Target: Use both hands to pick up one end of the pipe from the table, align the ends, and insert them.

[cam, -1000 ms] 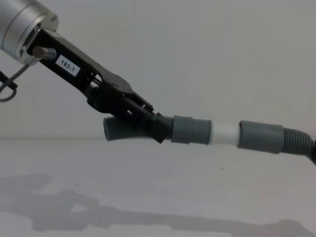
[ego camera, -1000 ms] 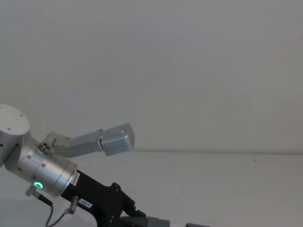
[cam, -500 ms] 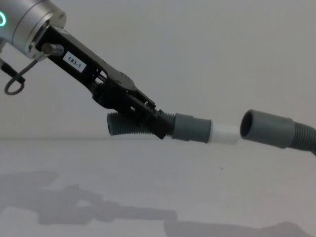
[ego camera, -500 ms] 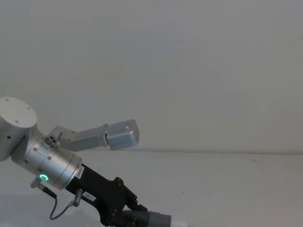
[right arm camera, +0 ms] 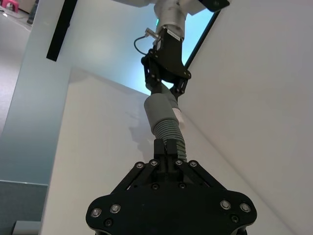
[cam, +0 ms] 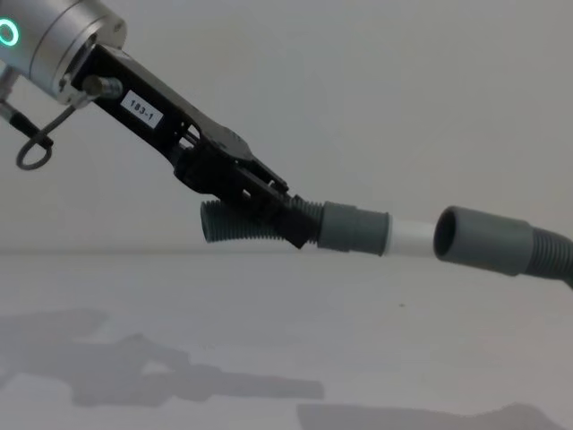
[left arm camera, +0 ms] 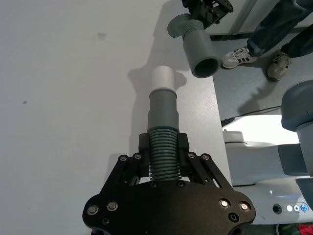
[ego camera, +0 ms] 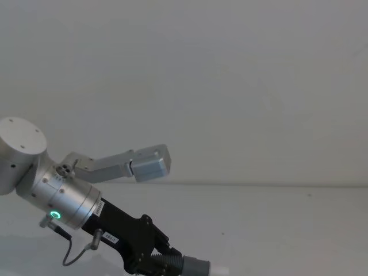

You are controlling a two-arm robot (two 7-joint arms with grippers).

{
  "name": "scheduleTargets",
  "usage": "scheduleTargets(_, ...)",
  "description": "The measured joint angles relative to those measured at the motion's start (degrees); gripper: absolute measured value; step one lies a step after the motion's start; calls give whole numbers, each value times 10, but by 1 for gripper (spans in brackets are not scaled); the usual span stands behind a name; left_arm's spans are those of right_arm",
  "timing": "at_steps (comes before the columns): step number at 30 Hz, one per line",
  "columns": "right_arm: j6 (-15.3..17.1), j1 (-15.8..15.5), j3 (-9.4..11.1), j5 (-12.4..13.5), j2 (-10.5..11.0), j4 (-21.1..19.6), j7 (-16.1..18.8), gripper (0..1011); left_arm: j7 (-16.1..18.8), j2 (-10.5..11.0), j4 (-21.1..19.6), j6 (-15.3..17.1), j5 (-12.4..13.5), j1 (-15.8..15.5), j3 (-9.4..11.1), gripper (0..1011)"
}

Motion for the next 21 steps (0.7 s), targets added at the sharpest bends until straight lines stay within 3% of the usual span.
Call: scheduleTargets(21,2,15,-11,-28,-2,16,-25,15,17,21,-26,11,-13,5,2,294)
